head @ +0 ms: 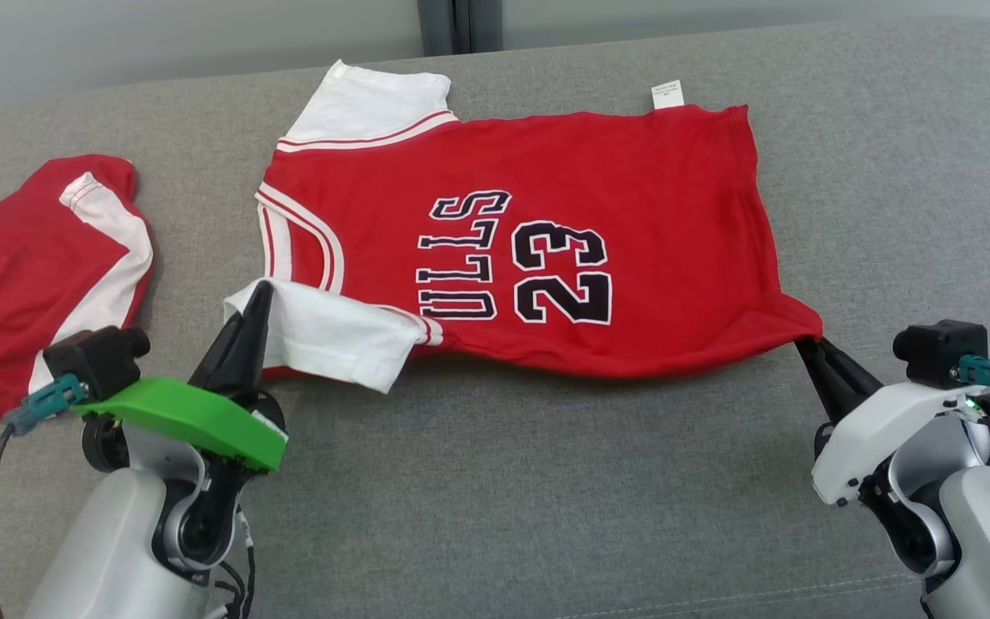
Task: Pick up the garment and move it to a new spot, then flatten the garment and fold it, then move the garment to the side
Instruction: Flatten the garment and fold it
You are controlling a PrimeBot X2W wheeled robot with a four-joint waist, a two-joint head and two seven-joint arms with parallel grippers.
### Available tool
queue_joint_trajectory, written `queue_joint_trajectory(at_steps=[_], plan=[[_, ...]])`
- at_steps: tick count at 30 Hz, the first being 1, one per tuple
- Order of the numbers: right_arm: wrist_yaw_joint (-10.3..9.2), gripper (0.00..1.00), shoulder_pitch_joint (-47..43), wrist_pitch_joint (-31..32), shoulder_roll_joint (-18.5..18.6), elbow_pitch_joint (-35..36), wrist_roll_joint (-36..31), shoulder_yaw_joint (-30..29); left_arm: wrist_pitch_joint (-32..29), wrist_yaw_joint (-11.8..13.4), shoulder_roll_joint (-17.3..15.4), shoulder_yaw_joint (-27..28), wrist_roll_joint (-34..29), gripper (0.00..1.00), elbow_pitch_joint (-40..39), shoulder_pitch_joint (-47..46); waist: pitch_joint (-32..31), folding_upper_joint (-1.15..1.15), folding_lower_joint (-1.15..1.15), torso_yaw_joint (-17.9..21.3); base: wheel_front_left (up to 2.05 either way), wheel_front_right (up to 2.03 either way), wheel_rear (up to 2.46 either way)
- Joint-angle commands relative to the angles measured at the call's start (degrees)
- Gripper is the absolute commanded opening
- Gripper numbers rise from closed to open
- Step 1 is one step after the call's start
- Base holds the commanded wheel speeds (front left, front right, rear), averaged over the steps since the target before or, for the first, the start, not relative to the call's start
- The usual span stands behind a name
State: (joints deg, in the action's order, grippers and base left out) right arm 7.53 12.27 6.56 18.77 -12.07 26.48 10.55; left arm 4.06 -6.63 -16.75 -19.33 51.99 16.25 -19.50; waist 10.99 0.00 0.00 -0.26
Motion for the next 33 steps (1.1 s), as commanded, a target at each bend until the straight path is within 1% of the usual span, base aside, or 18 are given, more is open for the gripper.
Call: queue_joint_trajectory(at_steps=[1, 6, 10, 14, 17, 18, 19, 22, 25, 33], plan=[[-0.09, 0.00, 0.8, 0.6, -0.3, -0.1, 0.9, -0.4, -0.2, -0.4, 0.3, -0.2, 0.4, 0.00, 1.1, -1.8, 0.3, 0.00, 0.00, 0.1, 0.00, 0.00, 0.00], [-0.09, 0.00, 3.7, 3.1, -0.4, -0.1, 2.2, -0.5, -0.8, -0.7, 0.2, -1.3, 0.6, 0.00, 6.8, -7.3, 1.2, 0.00, 0.00, 0.5, 0.00, 0.00, 0.00], [-0.09, 0.00, 8.1, 4.4, -1.0, -1.8, 2.2, 0.0, -0.8, -0.8, 0.1, -2.1, 1.0, 0.00, 11.9, -11.4, 2.2, 0.00, 0.00, 0.9, 0.00, 0.00, 0.00], [-0.09, 0.00, 12.8, 4.8, -1.4, -6.5, 1.5, 0.5, -0.5, -0.9, 0.6, -3.5, 1.2, 0.00, 17.2, -15.6, 3.4, 0.00, 0.00, 1.0, 0.00, 0.00, 0.00], [-0.09, 0.00, 15.8, 3.6, -1.6, -10.4, 0.9, 0.6, 0.2, -0.9, 1.3, -4.9, 2.5, 0.00, 19.9, -17.9, 3.8, 0.00, 0.00, 0.9, 0.00, 0.00, 0.00], [-0.09, 0.12, 16.7, 2.4, -1.9, -11.7, 0.8, 0.3, 1.0, -0.9, 1.3, -5.4, 2.7, 0.35, 20.6, -18.7, 4.0, 0.00, 0.00, 0.9, 0.00, 0.00, 0.00], [-0.09, 1.00, 17.5, 1.0, -2.3, -12.8, 0.6, 0.3, 2.1, -0.9, 1.1, -5.7, 2.9, 1.00, 21.6, -19.4, 4.0, 0.00, 0.00, 0.9, 0.00, 0.00, 0.00], [-0.09, 1.00, 18.4, -1.9, -2.9, -15.7, 0.9, 1.1, 4.6, -0.9, 1.2, -7.4, 3.0, 1.00, 23.3, -20.2, 3.8, 0.00, 0.00, 0.8, 0.00, 0.00, 0.00], [-0.09, 1.00, 18.2, -4.9, -2.6, -18.0, 1.5, 2.3, 7.2, -0.9, 0.3, -9.6, 3.1, 1.00, 24.2, -19.4, 3.1, 0.00, 0.00, 0.6, 0.00, 0.00, 0.00], [-0.09, 1.00, 13.5, -10.8, -1.2, -20.5, 3.2, 5.1, 10.4, -0.9, -1.9, -13.4, 3.4, 1.00, 23.9, -11.9, 0.8, 0.00, 0.00, 0.1, 0.00, 0.00, 0.00]])
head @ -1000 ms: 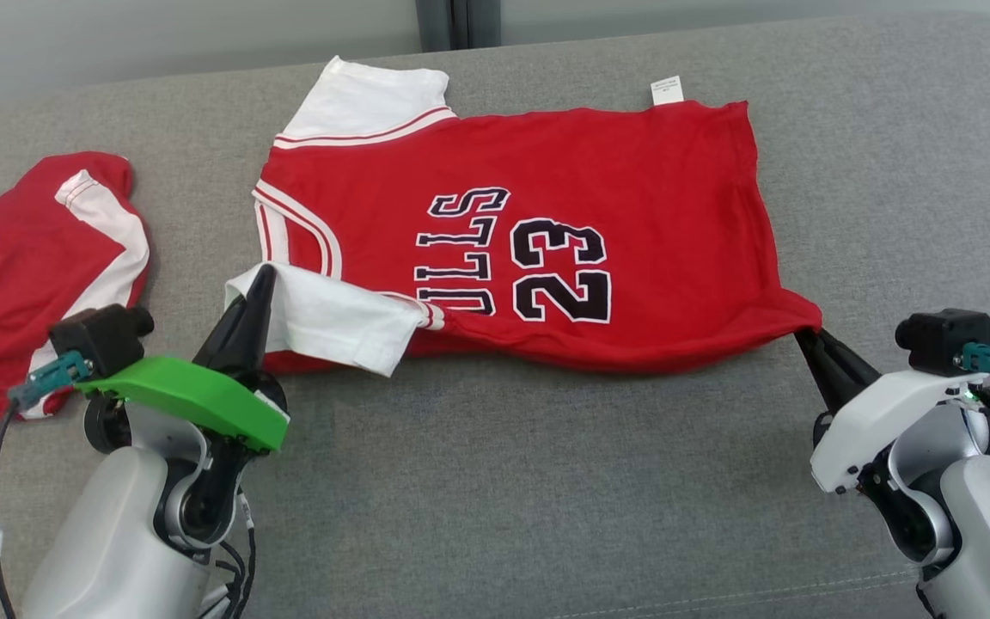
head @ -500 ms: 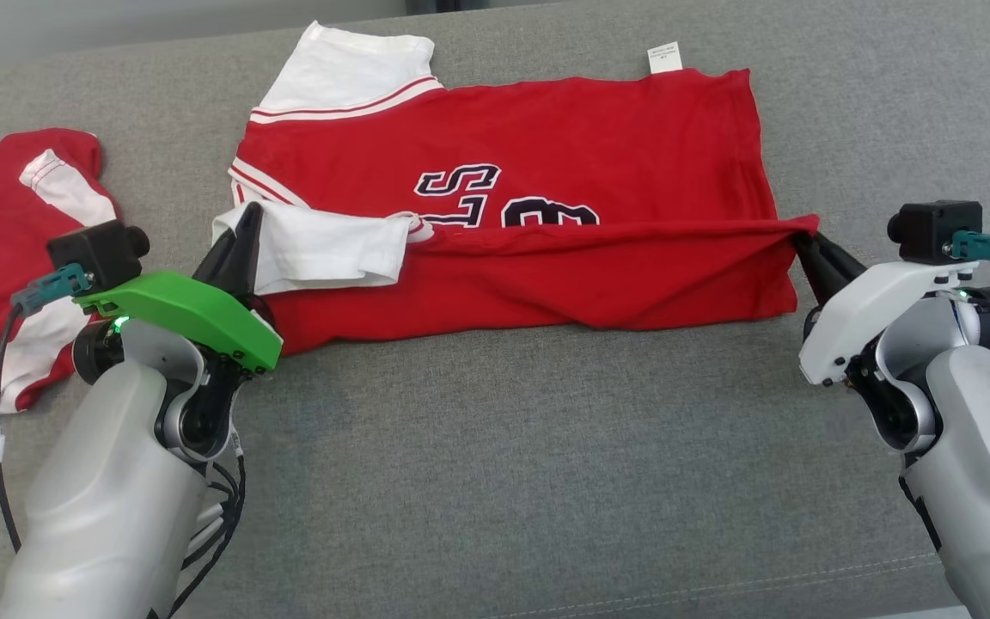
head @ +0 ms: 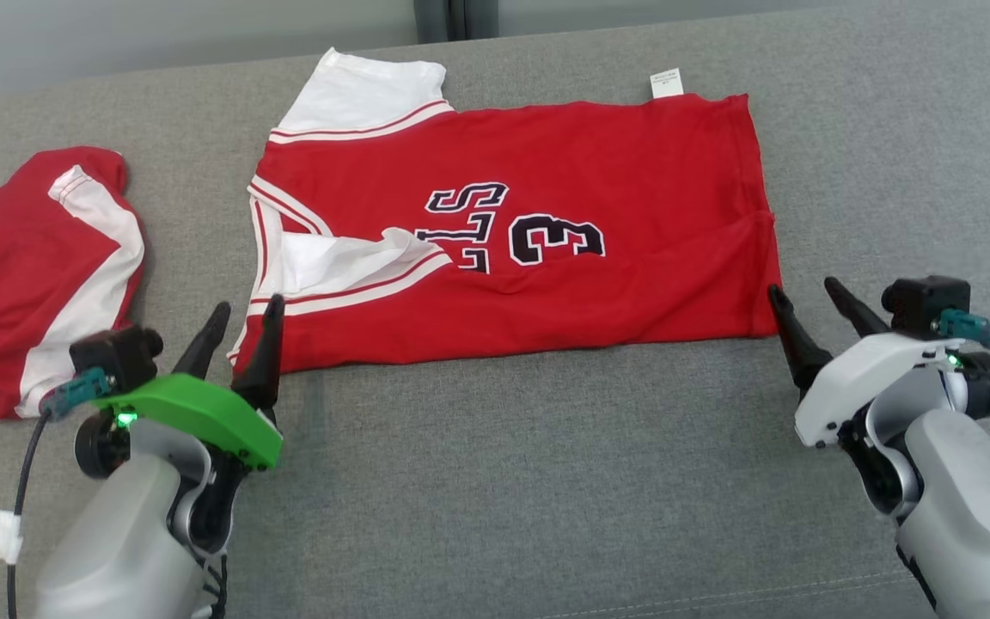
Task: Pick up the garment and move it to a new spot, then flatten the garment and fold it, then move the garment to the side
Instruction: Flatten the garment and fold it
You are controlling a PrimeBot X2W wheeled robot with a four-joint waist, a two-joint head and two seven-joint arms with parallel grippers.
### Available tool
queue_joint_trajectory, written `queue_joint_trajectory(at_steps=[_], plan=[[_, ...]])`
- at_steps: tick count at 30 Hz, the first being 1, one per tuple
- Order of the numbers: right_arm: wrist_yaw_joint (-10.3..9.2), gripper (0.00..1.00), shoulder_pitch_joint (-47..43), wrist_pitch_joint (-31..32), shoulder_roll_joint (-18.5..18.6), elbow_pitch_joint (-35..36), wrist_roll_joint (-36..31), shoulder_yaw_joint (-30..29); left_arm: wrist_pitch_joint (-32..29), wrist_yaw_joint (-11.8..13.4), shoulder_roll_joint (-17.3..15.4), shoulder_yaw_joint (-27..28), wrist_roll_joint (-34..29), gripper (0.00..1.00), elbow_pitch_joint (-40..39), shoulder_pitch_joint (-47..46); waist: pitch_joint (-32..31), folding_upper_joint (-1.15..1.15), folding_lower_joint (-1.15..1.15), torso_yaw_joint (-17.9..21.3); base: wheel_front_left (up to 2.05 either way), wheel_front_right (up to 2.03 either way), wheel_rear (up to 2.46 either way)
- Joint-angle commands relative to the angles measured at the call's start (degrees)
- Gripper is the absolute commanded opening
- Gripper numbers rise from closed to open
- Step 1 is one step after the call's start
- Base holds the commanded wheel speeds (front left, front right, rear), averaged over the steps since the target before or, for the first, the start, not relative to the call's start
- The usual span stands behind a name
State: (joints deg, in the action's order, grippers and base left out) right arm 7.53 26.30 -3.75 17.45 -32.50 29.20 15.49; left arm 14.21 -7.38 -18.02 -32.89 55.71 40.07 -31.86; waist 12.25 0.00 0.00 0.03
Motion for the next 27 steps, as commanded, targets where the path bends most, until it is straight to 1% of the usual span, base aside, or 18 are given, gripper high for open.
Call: queue_joint_trajectory(at_steps=[1, 6, 9, 14, 18, 24, 25, 26, 27], plan=[[-0.09, 1.00, -1.1, -1.0, 0.3, -0.2, 0.6, 0.4, 0.5, -0.2, -0.7, 0.1, -0.2, 1.00, 0.2, 1.5, -0.6, 0.00, 0.00, -0.3, 0.00, 0.00, 0.00], [-0.09, 1.00, -2.2, -2.7, 0.1, -2.2, 0.0, 1.6, 0.8, -0.2, -0.7, -0.6, -0.4, 1.00, 1.4, 4.2, -0.8, 0.00, 0.00, -0.6, 0.00, 0.00, 0.00], [-0.09, 1.00, -0.8, -3.1, -0.2, -3.6, -0.7, 2.4, 0.8, -0.2, -0.2, -1.0, -0.1, 1.00, 2.8, 3.5, -0.4, 0.00, 0.00, -0.8, 0.00, 0.00, 0.00], [-0.09, 1.00, 2.3, -4.8, -1.4, -7.7, -4.4, 4.4, 0.5, -0.2, 1.0, -2.3, -0.6, 1.00, 6.1, 1.1, 1.1, 0.00, 0.00, -0.7, 0.00, 0.00, 0.00], [-0.09, 1.00, 4.4, -6.7, -1.6, -12.1, -8.0, 4.3, -0.2, -0.2, 1.8, -3.8, -0.9, 1.00, 8.6, -0.7, 1.8, 0.00, 0.00, -1.1, 0.00, 0.00, 0.00], [-0.10, 1.00, 5.8, -8.4, -3.3, -17.6, -9.4, 2.4, -1.1, -0.2, 2.9, -5.8, 0.0, 1.00, 10.9, -2.4, 2.5, 0.00, 0.00, -1.4, 0.00, 0.00, 0.00], [-0.09, 0.89, 6.0, -8.1, -3.9, -18.5, -8.8, 2.4, -1.2, -0.2, 2.9, -6.0, 0.3, 0.80, 11.4, -2.5, 2.6, 0.00, 0.00, -1.3, 0.00, 0.00, 0.00], [-0.09, 0.49, 6.3, -8.1, -4.6, -19.0, -8.3, 2.4, -1.1, -0.2, 2.8, -6.2, 0.4, 0.47, 11.7, -2.6, 2.7, 0.00, 0.00, -1.2, 0.00, 0.00, 0.00], [-0.07, 0.27, 6.6, -8.1, -5.2, -19.8, -7.7, 2.3, -1.1, -0.2, 2.8, -6.5, 0.6, 0.31, 11.9, -2.7, 2.8, 0.00, 0.00, -1.1, 0.00, 0.00, 0.00]])
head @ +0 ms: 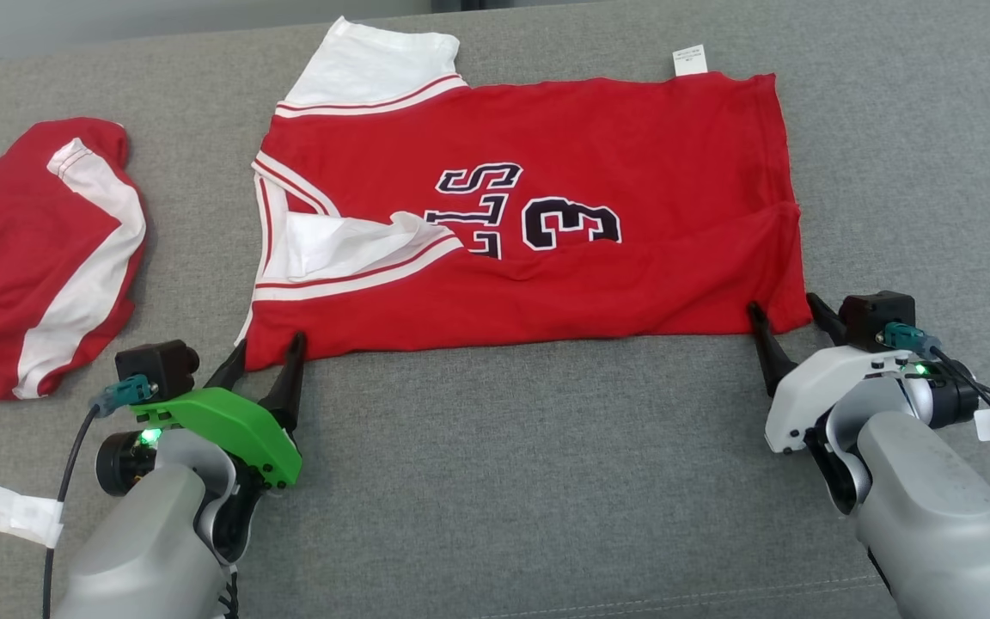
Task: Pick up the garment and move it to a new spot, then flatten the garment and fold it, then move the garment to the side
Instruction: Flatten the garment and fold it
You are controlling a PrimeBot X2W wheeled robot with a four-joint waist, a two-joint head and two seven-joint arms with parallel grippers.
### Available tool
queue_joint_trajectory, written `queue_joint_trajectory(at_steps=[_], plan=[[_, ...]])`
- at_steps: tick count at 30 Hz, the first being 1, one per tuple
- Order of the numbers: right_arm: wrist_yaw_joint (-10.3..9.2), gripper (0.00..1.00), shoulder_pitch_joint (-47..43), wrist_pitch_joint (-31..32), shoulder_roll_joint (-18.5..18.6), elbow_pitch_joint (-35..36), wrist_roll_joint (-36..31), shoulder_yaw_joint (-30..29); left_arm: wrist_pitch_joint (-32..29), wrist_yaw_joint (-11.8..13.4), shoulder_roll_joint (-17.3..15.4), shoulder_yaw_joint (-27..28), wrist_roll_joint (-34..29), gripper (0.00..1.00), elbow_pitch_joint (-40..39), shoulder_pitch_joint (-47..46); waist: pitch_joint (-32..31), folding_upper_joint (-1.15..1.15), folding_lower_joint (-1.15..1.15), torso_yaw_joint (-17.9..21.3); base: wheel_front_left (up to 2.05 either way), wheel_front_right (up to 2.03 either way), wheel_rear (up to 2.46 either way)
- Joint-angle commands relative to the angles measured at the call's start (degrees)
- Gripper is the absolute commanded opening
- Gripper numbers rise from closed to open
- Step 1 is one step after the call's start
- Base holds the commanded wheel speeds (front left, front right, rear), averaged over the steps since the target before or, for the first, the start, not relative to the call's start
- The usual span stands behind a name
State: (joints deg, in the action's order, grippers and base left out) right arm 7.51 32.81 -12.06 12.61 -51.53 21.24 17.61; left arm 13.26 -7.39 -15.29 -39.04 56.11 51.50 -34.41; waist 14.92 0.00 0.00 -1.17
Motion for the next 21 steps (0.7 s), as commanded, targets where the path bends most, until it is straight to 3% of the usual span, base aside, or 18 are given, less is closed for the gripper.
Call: queue_joint_trajectory(at_steps=[1, 7, 12, 21], plan=[[-0.04, 0.00, 0.4, 0.2, -0.7, -1.3, 0.6, 0.2, 0.0, -0.2, 0.0, -0.6, 0.4, 0.00, 0.7, -0.2, 0.2, 0.00, 0.00, 0.2, 0.00, 0.00, 0.00], [-0.07, 0.00, 1.0, -2.0, -1.4, -2.7, 2.0, 0.2, 1.0, -0.2, -0.4, -1.5, 1.5, 0.00, 0.3, -0.1, -0.5, 0.00, 0.00, 0.1, 0.00, 0.00, 0.00], [-0.07, 0.00, -1.8, -3.1, -0.7, 0.2, 4.1, 0.3, 2.0, -0.2, -2.4, -0.3, 1.9, 0.00, -3.3, 3.4, -4.1, 0.00, 0.00, 1.0, 0.00, 0.00, 0.00], [-0.07, 0.00, -11.3, -3.1, 2.0, 9.4, 7.2, 0.2, 1.9, 0.9, -3.5, 8.2, -3.2, 0.00, -15.3, 15.6, -8.5, 0.00, 0.00, 1.8, 0.00, 0.00, 0.00]])
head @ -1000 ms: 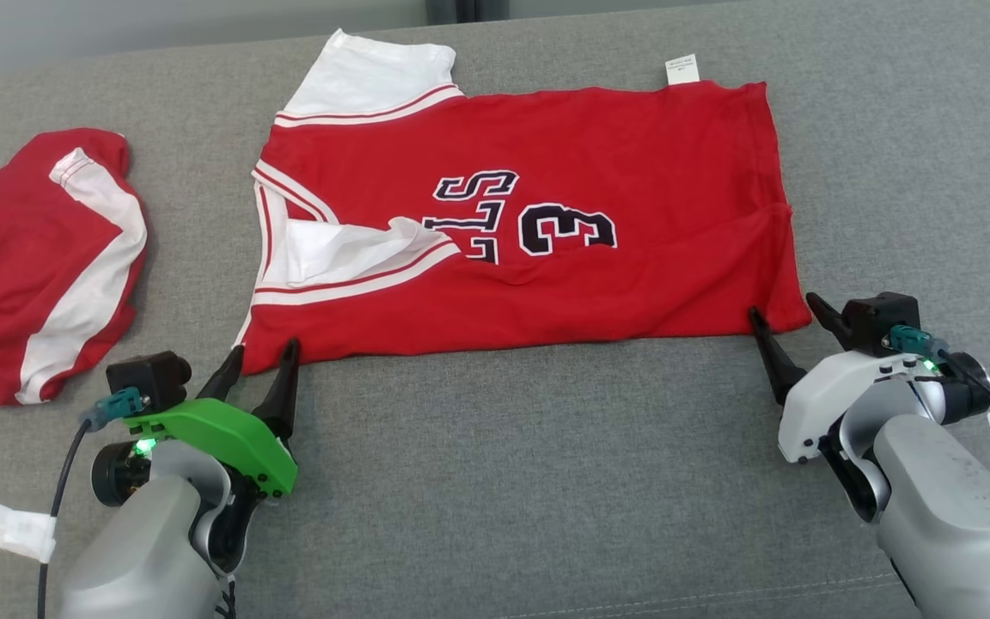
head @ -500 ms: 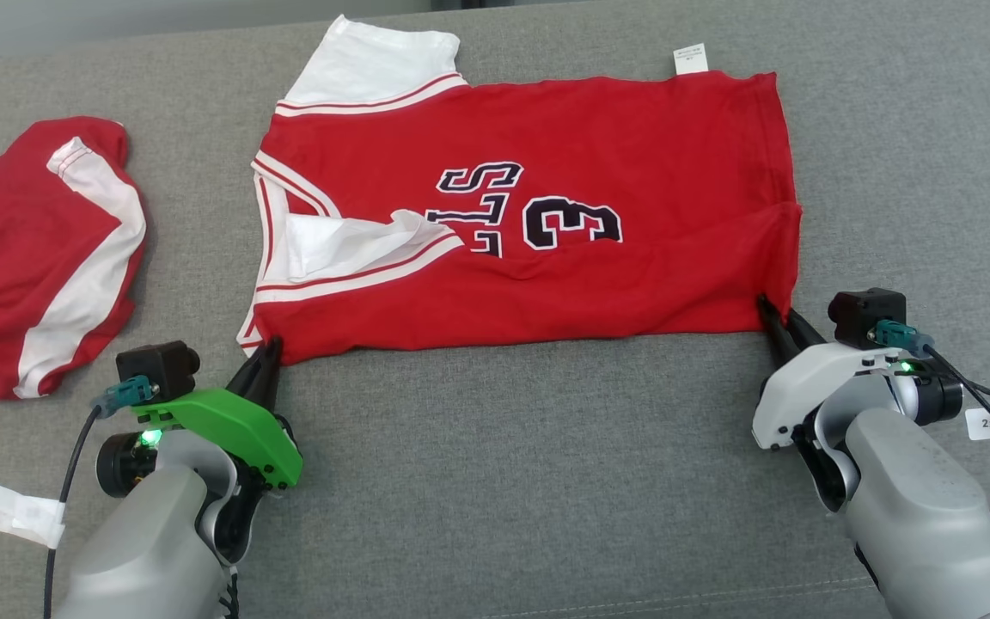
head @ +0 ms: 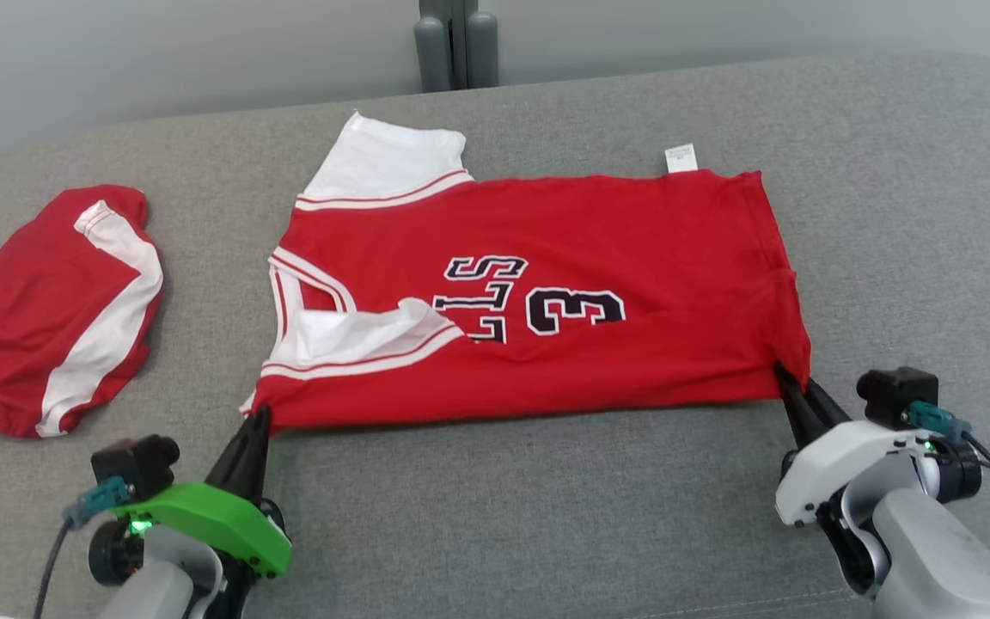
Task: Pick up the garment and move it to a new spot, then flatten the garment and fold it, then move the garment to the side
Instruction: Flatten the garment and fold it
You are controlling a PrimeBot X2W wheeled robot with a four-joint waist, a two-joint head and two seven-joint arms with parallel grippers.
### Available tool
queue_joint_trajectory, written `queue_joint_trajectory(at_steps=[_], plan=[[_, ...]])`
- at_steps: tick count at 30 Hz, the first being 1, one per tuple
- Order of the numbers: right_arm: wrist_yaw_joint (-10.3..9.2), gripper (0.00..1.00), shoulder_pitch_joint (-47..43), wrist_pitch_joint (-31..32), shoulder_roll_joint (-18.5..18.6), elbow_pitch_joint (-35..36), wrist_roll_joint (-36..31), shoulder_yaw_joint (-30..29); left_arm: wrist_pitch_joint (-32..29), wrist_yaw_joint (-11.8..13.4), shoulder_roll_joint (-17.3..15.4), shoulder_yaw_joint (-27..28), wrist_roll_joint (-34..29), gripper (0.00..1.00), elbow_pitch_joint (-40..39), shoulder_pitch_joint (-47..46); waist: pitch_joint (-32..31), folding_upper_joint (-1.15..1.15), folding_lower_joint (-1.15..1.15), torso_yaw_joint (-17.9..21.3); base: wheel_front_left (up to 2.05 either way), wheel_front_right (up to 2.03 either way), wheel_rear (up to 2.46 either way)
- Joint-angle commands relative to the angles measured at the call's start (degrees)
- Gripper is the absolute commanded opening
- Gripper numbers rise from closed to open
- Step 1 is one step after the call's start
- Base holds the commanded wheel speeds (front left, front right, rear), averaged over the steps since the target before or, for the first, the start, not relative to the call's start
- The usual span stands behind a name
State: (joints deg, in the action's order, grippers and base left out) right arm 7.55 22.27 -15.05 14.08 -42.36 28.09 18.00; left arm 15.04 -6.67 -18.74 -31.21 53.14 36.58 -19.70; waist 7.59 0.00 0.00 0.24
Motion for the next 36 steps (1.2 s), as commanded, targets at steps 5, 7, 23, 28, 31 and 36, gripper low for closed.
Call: queue_joint_trajectory(at_steps=[5, 7, 23, 28, 31, 36], plan=[[-0.12, 0.00, -6.3, 1.1, 2.2, 4.7, 1.7, -0.7, 0.2, 1.9, 0.5, 2.4, -2.7, 0.00, -6.5, 8.6, -2.1, 0.00, 0.00, 0.4, 0.00, 0.00, 0.00], [-0.12, 0.00, -9.9, 2.7, 2.8, 7.4, 2.2, -1.9, 0.2, 2.7, 1.2, 2.6, -2.6, 0.00, -9.4, 12.9, -2.6, 0.00, 0.00, 0.2, 0.00, 0.00, 0.00], [-0.11, 1.00, -13.6, 2.2, -2.2, 17.8, -6.4, -10.5, 0.1, 6.1, 3.7, 13.5, -12.1, 1.00, -16.5, 14.8, -5.0, 0.00, 0.00, 0.1, 0.00, 0.00, 0.00], [-0.11, 1.00, -13.3, 1.3, -4.5, 23.1, -10.6, -12.8, 0.1, 6.2, 3.9, 19.4, -18.4, 1.00, -20.9, 13.8, -5.3, 0.00, 0.00, 0.1, 0.00, 0.00, 0.00], [-0.11, 1.00, -14.1, 0.9, -5.7, 26.1, -13.3, -14.0, 0.1, 6.1, 4.7, 22.3, -20.9, 1.00, -23.1, 13.8, -5.4, 0.00, 0.00, -0.1, 0.00, 0.00, 0.00], [-0.11, 1.00, -16.2, 0.4, -7.2, 30.4, -16.6, -15.1, 0.1, 5.5, 5.0, 25.8, -25.3, 1.00, -25.2, 15.1, -5.6, 0.00, 0.00, -0.4, 0.00, 0.00, 0.00]])
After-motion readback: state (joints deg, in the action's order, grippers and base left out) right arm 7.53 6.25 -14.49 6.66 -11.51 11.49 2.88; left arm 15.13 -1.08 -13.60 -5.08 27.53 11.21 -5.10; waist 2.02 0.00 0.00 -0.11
